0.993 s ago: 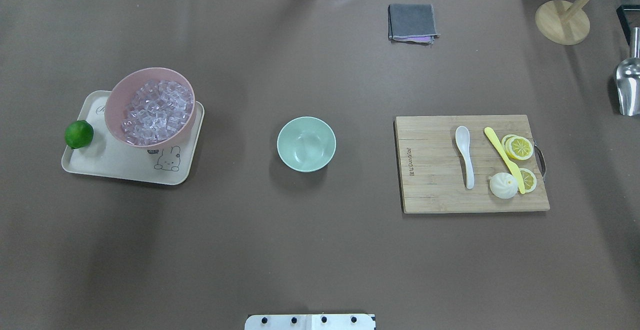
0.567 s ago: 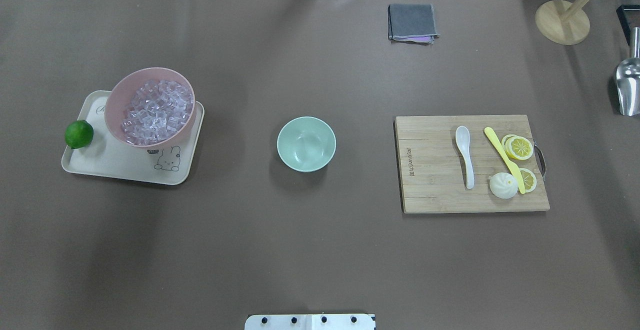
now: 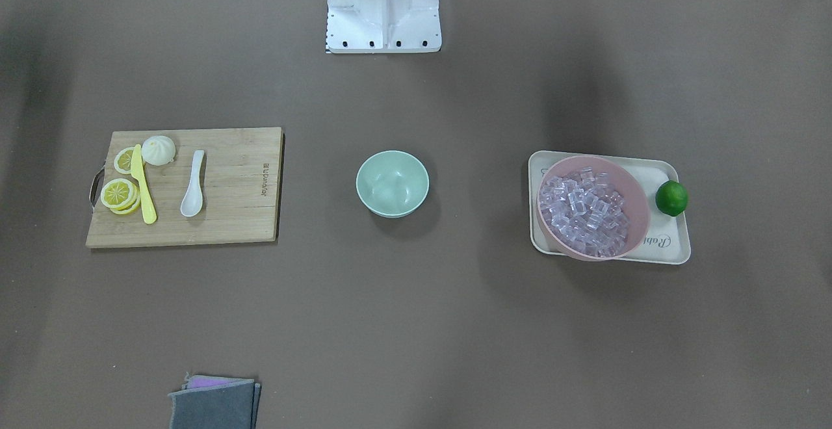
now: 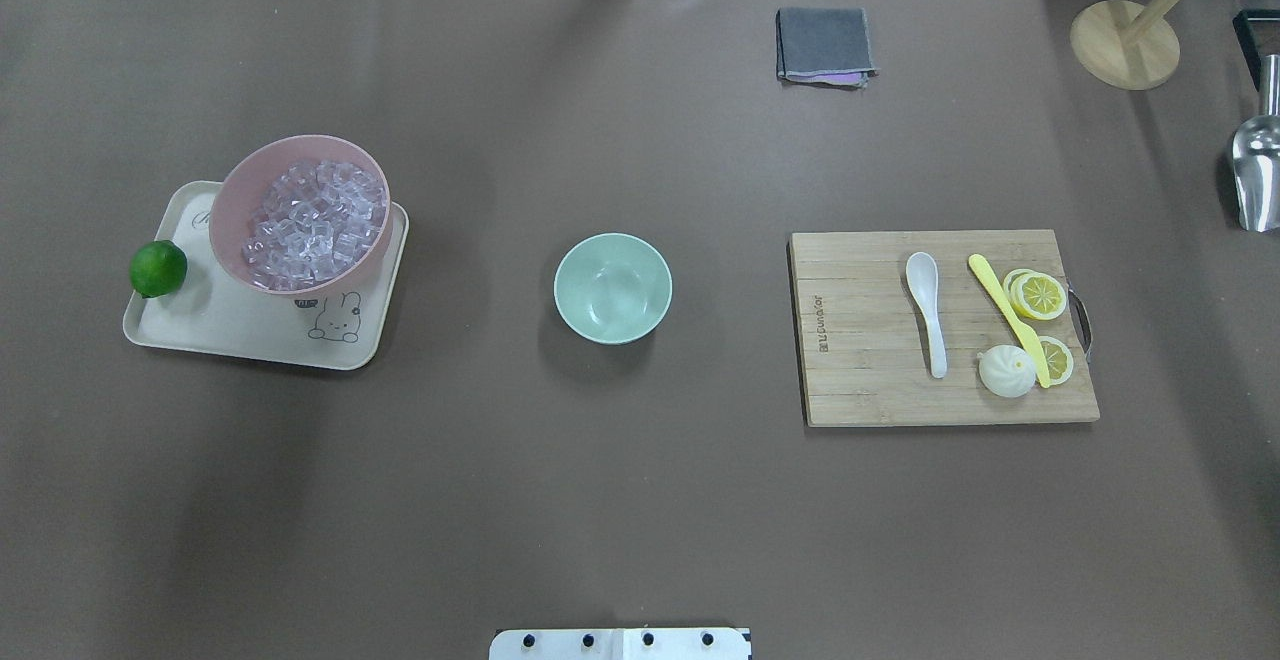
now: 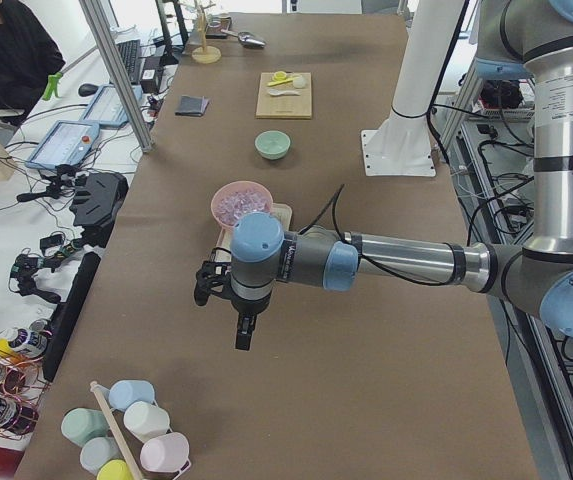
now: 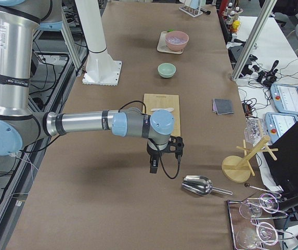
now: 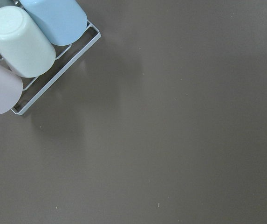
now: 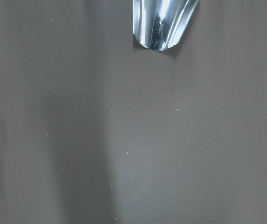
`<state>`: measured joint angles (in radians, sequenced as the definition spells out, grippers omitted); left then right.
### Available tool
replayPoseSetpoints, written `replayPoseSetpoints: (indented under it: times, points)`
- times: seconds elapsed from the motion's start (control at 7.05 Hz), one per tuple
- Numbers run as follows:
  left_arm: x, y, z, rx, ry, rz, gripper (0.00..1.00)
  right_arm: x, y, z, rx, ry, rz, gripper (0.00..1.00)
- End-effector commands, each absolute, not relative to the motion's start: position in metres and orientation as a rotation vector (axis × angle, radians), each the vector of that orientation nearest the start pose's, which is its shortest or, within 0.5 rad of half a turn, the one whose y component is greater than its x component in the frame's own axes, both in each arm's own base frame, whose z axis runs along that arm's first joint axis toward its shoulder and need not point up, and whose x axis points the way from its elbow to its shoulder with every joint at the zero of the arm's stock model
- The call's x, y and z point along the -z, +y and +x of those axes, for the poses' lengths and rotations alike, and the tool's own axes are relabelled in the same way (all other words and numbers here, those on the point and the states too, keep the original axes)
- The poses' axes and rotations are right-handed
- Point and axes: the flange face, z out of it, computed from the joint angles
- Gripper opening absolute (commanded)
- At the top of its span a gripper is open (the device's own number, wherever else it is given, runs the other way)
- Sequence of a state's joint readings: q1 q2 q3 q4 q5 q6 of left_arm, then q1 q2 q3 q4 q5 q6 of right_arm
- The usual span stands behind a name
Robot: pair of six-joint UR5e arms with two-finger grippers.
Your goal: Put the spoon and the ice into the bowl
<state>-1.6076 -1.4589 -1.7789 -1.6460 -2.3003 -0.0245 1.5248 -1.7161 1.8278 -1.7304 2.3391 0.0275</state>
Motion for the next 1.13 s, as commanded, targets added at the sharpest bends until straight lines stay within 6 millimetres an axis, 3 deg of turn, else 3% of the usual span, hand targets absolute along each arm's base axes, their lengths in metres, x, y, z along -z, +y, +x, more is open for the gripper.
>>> replayPoseSetpoints:
  times: [0.0, 0.99]
  points:
    - [-0.6065, -0.4475, -0.0841, -0.001, 0.727, 0.162, 0.98, -0.6142, -0.4287, 0.0449, 0.001, -0.759, -0.070, 1.00]
    - [-0.6099, -0.4462, -0.0842, 0.004, 0.726, 0.149, 0.98, -0.6125, -0.4307, 0.0444, 0.000, -0.765, -0.068, 1.00]
